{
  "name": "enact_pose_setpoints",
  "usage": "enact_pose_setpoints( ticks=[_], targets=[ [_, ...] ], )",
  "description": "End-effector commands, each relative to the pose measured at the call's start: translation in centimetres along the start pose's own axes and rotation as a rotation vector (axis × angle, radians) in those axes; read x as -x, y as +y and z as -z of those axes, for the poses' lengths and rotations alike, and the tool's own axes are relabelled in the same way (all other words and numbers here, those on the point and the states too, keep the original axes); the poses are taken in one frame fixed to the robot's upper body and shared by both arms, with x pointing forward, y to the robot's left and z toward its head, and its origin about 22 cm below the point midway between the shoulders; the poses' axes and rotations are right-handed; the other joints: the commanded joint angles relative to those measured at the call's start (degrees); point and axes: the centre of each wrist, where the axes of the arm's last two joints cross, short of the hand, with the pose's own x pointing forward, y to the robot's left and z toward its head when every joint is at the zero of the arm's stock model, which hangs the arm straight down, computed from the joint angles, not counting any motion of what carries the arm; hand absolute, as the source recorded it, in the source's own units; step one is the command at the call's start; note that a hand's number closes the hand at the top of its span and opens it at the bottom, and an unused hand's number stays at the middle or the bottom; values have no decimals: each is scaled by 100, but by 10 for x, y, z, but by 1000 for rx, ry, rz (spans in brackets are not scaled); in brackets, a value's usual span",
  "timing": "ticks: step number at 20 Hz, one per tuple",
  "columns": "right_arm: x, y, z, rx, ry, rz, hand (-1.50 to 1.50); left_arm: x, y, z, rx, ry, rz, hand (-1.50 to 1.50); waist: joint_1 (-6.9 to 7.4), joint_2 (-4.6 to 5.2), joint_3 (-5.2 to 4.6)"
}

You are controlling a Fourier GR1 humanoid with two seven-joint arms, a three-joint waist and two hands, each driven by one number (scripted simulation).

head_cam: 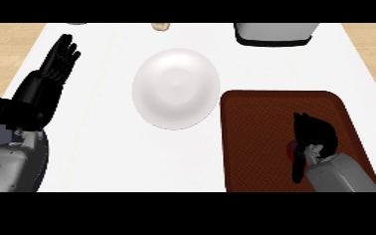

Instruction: Pick the can from the tray and place it in the plate

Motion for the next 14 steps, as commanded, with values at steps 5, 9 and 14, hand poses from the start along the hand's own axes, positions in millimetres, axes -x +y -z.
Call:
enact_pose_setpoints(
  ticks=[5,9,14],
  targets=[
    [-14,14,3,223,-28,-12,150,14,0,0,-4,3,5,0,-6,8,1],
    [11,18,5,297,1,87,150,-4,-3,3,3,15,-7,0,-38,-8,3],
    [68,70,-2,370,22,319,150,11,12,-3,-42,26,3,0,-193,-18,3]
  ],
)
